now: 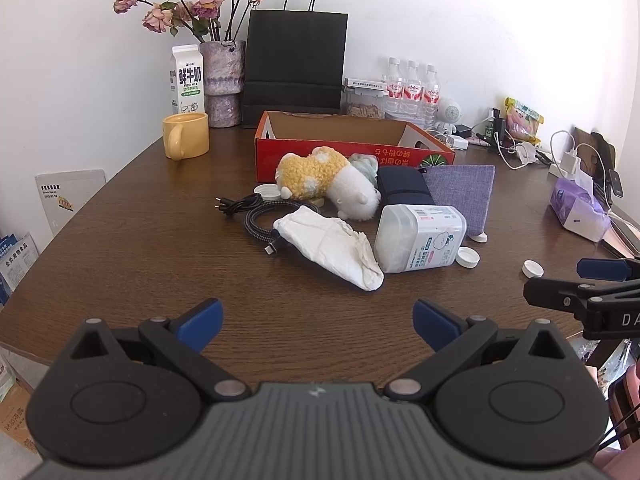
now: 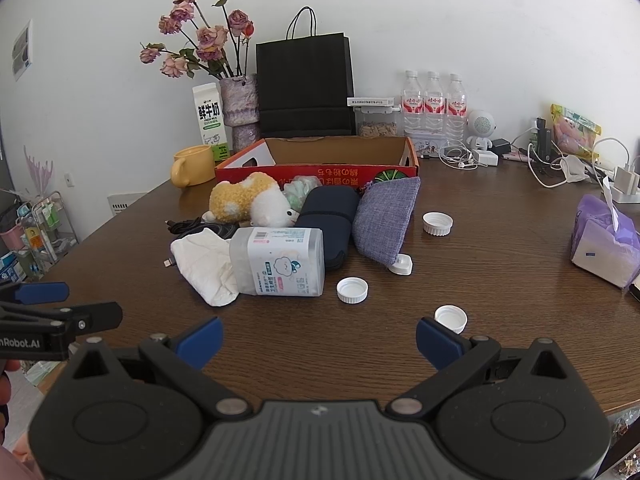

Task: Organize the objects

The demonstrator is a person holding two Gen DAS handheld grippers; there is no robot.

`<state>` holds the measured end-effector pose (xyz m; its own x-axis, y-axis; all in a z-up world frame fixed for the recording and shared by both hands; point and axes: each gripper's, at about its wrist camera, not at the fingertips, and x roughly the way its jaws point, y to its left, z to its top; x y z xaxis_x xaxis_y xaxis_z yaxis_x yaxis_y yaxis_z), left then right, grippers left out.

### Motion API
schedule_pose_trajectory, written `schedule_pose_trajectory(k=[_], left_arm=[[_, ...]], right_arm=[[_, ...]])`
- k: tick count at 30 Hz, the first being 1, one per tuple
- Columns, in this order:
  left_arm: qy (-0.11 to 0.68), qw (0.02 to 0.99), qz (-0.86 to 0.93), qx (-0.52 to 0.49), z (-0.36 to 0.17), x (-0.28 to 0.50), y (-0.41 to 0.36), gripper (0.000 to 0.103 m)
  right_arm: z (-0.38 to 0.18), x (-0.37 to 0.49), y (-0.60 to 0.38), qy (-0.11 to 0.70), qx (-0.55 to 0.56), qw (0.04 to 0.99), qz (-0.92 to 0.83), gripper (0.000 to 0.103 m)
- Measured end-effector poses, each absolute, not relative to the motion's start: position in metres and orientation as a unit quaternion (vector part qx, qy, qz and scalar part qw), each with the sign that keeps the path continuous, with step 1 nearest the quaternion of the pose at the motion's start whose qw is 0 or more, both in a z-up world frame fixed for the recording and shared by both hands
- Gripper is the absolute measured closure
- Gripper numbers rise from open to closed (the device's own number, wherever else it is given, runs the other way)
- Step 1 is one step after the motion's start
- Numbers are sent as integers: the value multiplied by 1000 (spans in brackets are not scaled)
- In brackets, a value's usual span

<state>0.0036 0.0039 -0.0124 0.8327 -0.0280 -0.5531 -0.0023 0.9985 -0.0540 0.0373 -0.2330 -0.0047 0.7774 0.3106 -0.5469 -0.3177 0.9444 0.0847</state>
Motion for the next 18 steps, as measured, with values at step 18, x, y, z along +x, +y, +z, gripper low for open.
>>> schedule_pose_trajectory(k=[18], left_arm=[[305,952,3,-39,-19,20,15,0]], right_arm=[[-8,54,-247,282,-11,951,126,0]])
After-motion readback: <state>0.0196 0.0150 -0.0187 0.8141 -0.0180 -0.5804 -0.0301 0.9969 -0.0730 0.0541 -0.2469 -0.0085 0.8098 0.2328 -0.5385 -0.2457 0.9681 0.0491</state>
